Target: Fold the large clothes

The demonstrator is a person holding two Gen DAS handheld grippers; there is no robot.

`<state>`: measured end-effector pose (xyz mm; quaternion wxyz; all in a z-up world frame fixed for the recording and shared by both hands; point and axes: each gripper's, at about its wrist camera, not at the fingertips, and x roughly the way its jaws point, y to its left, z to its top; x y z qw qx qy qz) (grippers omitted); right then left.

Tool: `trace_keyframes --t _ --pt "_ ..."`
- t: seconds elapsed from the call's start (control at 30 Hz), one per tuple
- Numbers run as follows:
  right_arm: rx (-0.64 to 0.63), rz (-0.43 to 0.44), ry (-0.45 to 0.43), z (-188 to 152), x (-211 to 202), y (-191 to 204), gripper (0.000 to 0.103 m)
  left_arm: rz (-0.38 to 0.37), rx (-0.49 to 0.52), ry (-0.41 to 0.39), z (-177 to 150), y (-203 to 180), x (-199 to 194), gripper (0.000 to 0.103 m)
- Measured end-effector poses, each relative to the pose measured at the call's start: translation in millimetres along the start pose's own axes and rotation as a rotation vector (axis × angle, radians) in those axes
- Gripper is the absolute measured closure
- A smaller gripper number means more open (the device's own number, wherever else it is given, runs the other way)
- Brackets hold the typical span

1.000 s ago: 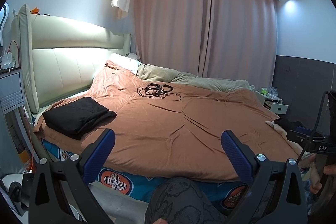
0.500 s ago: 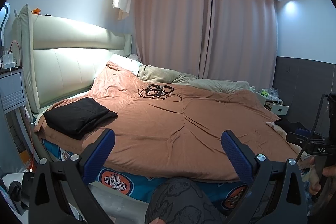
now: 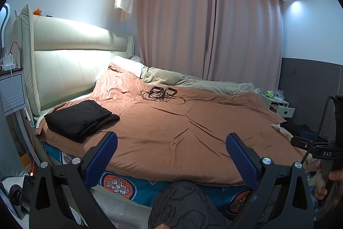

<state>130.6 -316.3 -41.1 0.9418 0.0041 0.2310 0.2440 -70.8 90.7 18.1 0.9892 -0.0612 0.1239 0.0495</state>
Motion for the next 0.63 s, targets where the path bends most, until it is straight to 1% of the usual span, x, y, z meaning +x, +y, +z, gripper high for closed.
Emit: trace_keyframes --t 0.17,0.37,0.5,0.63 --pt "0.002 -0.001 0.002 -0.6 0.9 0.0 0.0 0.02 0.029 -0.016 -1.7 -5.8 -0.8 0.0" --pt "0.012 -0.006 0.013 -4.8 5.3 0.3 0.0 0.009 0.036 0.001 -4.5 -11.6 1.0 0.0" --pt "0.016 -0.009 0.012 -5.3 5.9 1.2 0.0 0.002 0.04 -0.006 -5.6 -14.2 -1.2 0.0" --pt "0.016 -0.012 0.015 -5.7 6.3 2.0 0.0 0.009 0.055 -0.002 -6.5 -16.6 -0.5 0.0"
